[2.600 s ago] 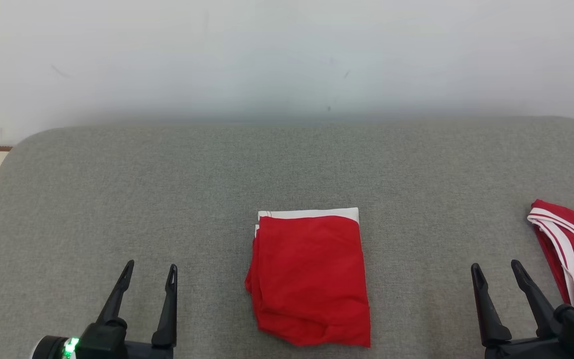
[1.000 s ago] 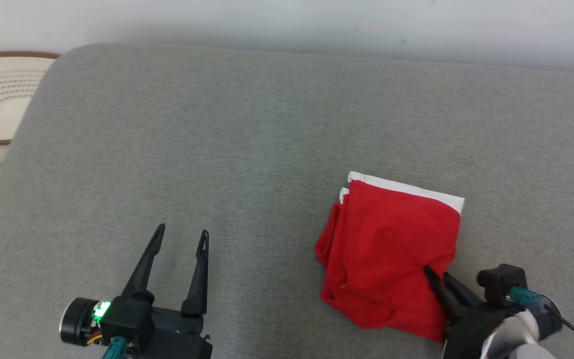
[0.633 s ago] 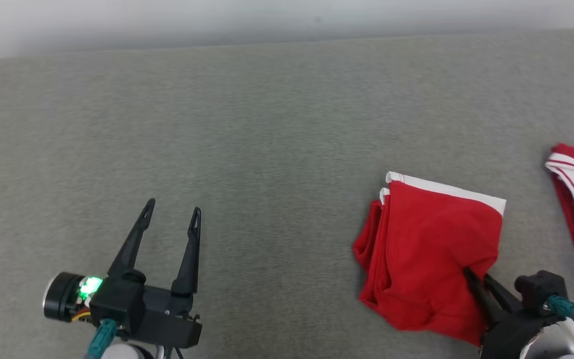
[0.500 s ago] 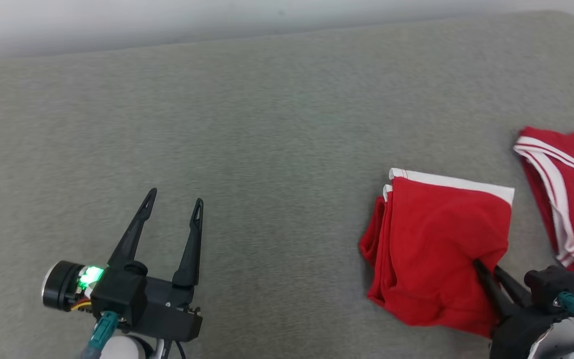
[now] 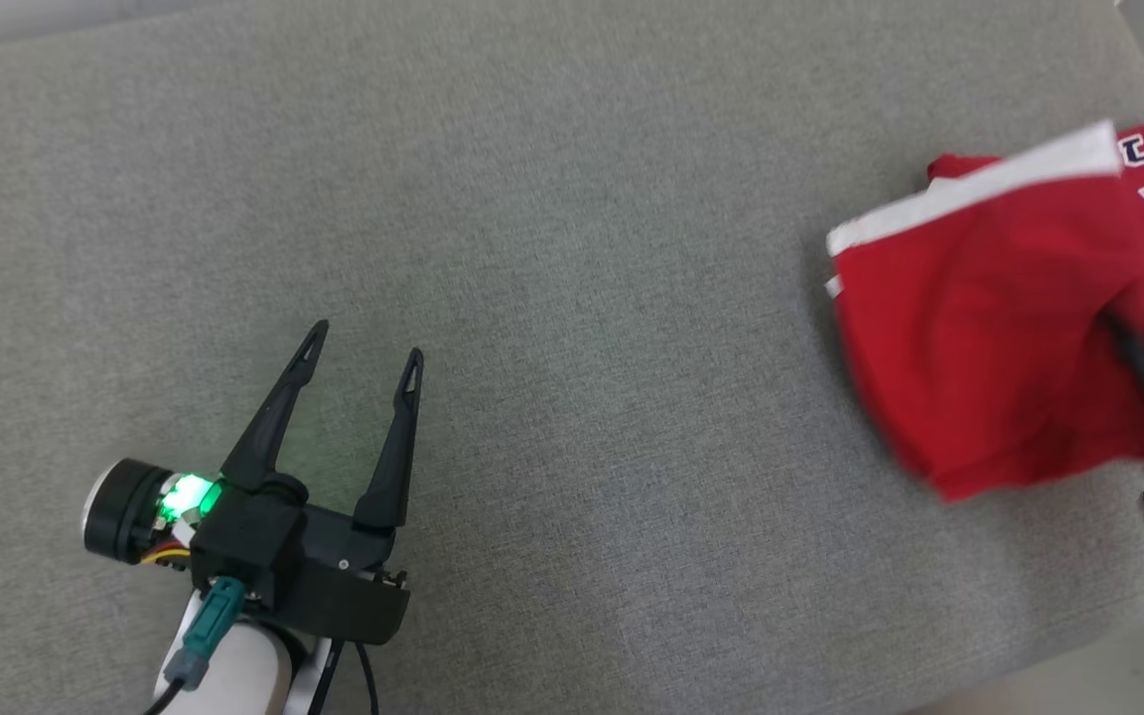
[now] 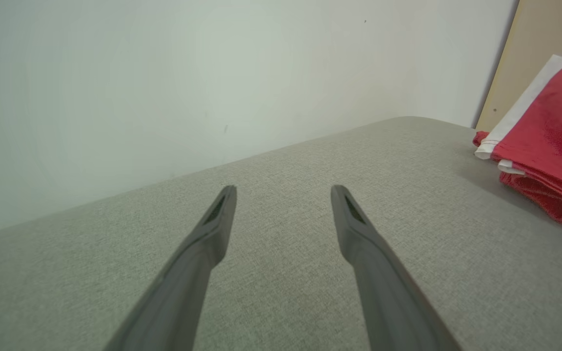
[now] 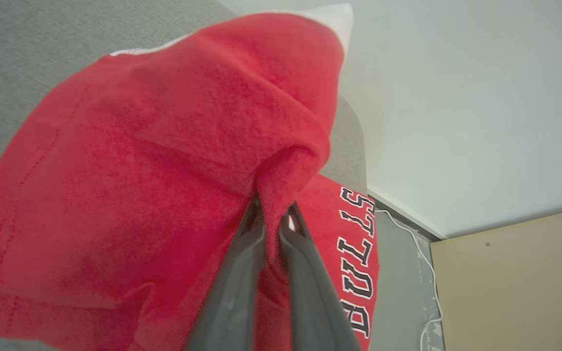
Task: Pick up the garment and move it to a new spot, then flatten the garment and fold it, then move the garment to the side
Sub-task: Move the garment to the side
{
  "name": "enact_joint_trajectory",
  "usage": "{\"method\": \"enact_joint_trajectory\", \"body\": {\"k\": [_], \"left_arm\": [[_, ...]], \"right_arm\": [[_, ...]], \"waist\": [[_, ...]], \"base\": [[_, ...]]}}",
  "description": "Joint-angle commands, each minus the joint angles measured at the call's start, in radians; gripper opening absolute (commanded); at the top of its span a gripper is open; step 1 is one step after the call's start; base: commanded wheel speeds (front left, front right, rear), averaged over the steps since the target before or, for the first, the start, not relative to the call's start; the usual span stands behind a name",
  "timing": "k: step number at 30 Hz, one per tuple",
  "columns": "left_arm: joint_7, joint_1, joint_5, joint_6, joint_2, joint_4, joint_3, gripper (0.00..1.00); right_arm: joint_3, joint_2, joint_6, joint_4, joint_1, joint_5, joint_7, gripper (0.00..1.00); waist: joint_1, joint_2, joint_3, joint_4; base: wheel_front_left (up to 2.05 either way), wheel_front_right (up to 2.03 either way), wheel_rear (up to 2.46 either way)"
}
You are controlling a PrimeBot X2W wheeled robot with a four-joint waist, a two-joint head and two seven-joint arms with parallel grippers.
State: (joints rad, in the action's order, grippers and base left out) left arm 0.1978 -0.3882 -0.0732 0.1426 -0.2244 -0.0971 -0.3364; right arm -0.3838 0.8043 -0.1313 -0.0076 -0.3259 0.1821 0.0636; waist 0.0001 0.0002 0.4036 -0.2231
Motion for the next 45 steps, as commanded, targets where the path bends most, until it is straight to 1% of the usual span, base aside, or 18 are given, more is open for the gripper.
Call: {"method": "enact_joint_trajectory", "body": {"k": [1,3,6,9,12,16,17,18,21,25,26,27,30,34,36,40,43,45], "left_arm": [[0.001,-0.01,0.009,0.0,-0.005,-0.002,-0.003,1.0],[0.005,-0.025,0.011,-0.004,-0.001,-0.002,-0.012,1.0],[0.012,-0.034,0.012,-0.006,0.004,0.001,-0.019,1.0],[0.017,-0.045,0.016,-0.001,0.009,0.001,-0.026,1.0],[0.022,-0.054,0.016,-0.002,0.011,0.004,-0.032,1.0],[0.025,-0.071,0.022,-0.005,0.016,0.006,-0.045,1.0],[0.025,-0.073,0.024,-0.004,0.016,0.004,-0.046,1.0],[0.026,-0.074,0.024,-0.002,0.015,0.003,-0.047,1.0],[0.028,-0.074,0.023,0.0,0.013,0.004,-0.047,1.0],[0.033,-0.06,0.014,0.006,0.009,0.01,-0.045,1.0],[0.035,-0.055,0.012,0.008,0.008,0.01,-0.044,1.0],[0.035,-0.055,0.012,0.008,0.008,0.01,-0.044,1.0],[0.035,-0.039,0.005,0.015,0.001,0.011,-0.036,1.0],[0.038,-0.014,-0.005,0.027,-0.005,0.009,-0.026,1.0],[0.038,0.002,-0.011,0.034,-0.01,0.007,-0.017,1.0],[0.039,0.027,-0.028,0.045,-0.017,0.001,0.0,1.0],[0.04,0.046,-0.036,0.059,-0.02,-0.008,0.011,1.0],[0.04,0.057,-0.04,0.066,-0.021,-0.011,0.017,1.0]], "right_arm": [[-0.003,0.017,0.001,0.004,-0.025,0.02,-0.005,0.0],[-0.03,0.09,0.001,0.039,-0.103,0.047,-0.018,0.0],[-0.044,0.139,0.001,0.09,-0.165,0.087,-0.029,0.0],[-0.06,0.16,0.001,0.164,-0.216,0.126,-0.047,0.0],[-0.085,0.156,0.001,0.262,-0.26,0.159,-0.072,0.0],[-0.105,0.116,0.001,0.408,-0.295,0.217,-0.078,0.0],[-0.108,0.107,0.001,0.437,-0.303,0.221,-0.087,0.43],[-0.1,0.096,0.001,0.469,-0.315,0.224,-0.103,1.0],[-0.087,0.057,0.001,0.554,-0.323,0.238,-0.143,1.0],[-0.022,0.006,0.001,0.634,-0.338,0.274,-0.194,1.0],[0.0,-0.009,0.001,0.639,-0.336,0.282,-0.214,1.0],[0.0,-0.009,0.001,0.639,-0.336,0.282,-0.214,1.0],[0.062,-0.055,0.001,0.635,-0.318,0.297,-0.258,1.0],[0.158,-0.124,0.001,0.55,-0.278,0.285,-0.295,1.0],[0.208,-0.173,0.001,0.475,-0.242,0.271,-0.306,1.0],[0.298,-0.272,0.001,0.3,-0.155,0.21,-0.316,1.0],[0.347,-0.357,0.001,0.165,-0.091,0.152,-0.315,1.0],[0.357,-0.418,0.001,0.082,-0.05,0.12,-0.3,1.0]], "waist": [[-0.0001,-0.0002,0.035,-0.014],[-0.0001,-0.0002,0.051,0.001],[-0.0001,-0.0002,0.063,0.019],[-0.0001,-0.0002,0.077,0.029],[-0.0001,-0.0002,0.089,0.037],[-0.0001,-0.0002,0.095,0.05],[-0.0001,-0.0002,0.096,0.052],[-0.0001,-0.0002,0.096,0.052],[-0.0001,-0.0002,0.088,0.053],[-0.0001,-0.0002,0.063,0.05],[-0.0001,-0.0002,0.056,0.05],[-0.0001,-0.0002,0.056,0.05],[-0.0001,-0.0002,0.028,0.047],[-0.0001,-0.0002,-0.013,0.048],[-0.0001,-0.0002,-0.034,0.051],[-0.0001,-0.0002,-0.067,0.07],[-0.0001,-0.0002,-0.089,0.094],[-0.0001,-0.0002,-0.105,0.114]], "base": [[0.0,0.0,0.0],[0.0,0.0,0.0],[0.0,0.0,0.0],[0.0,0.0,0.0],[0.0,0.0,0.0],[0.0,0.0,0.0],[0.0,0.0,0.0],[0.0,0.0,0.0],[0.0,0.0,0.0],[0.0,0.0,0.0],[0.0,0.0,0.0],[0.0,0.0,0.0],[0.0,0.0,0.0],[0.0,0.0,0.0],[0.0,0.0,0.0],[0.0,0.0,0.0],[0.0,0.0,0.0],[0.0,0.0,0.0]]}}
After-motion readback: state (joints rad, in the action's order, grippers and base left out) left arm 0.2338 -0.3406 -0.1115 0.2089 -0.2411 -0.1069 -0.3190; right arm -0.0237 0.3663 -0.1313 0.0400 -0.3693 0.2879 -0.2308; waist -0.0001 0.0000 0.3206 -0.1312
